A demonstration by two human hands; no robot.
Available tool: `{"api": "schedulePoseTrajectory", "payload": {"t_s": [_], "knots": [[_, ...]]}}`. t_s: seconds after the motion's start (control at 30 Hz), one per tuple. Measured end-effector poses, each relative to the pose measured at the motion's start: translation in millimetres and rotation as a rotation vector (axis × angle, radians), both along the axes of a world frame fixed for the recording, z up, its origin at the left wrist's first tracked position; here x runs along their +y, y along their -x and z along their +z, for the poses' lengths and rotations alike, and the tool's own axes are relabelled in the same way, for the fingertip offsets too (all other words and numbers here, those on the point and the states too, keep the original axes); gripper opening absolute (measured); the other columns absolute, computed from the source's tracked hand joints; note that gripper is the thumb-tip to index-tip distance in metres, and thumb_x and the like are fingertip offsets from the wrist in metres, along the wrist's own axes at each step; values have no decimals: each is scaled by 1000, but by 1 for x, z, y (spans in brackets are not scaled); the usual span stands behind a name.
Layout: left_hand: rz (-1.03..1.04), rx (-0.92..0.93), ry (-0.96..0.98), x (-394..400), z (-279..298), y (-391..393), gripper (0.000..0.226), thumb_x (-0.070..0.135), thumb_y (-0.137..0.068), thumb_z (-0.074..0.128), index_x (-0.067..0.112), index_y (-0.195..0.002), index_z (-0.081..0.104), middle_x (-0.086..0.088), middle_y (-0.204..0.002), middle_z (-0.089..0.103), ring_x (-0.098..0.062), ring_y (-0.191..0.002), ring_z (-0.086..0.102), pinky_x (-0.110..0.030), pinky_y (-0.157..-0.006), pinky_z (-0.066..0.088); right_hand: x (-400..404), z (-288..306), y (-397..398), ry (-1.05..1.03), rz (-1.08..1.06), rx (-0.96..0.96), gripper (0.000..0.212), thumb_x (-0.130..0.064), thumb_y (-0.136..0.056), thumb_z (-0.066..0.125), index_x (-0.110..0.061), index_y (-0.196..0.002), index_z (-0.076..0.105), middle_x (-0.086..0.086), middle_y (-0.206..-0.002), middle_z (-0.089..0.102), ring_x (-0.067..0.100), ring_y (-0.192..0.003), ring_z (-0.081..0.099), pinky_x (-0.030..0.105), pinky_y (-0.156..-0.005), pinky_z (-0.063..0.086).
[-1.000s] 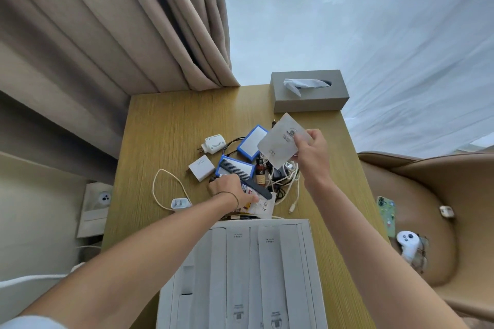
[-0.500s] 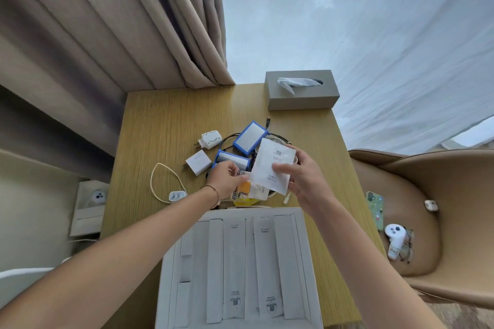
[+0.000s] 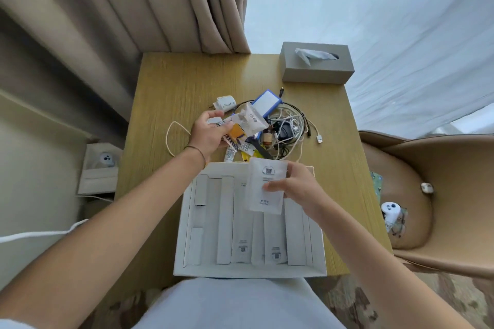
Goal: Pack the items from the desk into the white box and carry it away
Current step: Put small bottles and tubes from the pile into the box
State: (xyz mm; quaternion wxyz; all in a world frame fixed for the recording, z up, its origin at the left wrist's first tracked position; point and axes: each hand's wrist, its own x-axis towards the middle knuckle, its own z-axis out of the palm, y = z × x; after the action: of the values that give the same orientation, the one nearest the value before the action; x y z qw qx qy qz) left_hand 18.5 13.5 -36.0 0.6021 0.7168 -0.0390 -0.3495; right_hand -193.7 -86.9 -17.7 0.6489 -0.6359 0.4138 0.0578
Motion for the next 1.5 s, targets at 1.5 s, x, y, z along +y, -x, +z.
{"api": "schedulePoseTrajectory", "payload": {"t_s": [1.5], "knots": [[-319, -155, -374, 38, -52, 103, 23, 23, -81, 81, 16, -101, 73, -2, -98, 75, -22, -96, 69, -36, -88, 55, 56, -41, 38, 823, 567, 479, 24, -17, -94, 54, -10, -111, 69, 10, -108, 71, 29, -94, 68, 40, -81, 59]]}}
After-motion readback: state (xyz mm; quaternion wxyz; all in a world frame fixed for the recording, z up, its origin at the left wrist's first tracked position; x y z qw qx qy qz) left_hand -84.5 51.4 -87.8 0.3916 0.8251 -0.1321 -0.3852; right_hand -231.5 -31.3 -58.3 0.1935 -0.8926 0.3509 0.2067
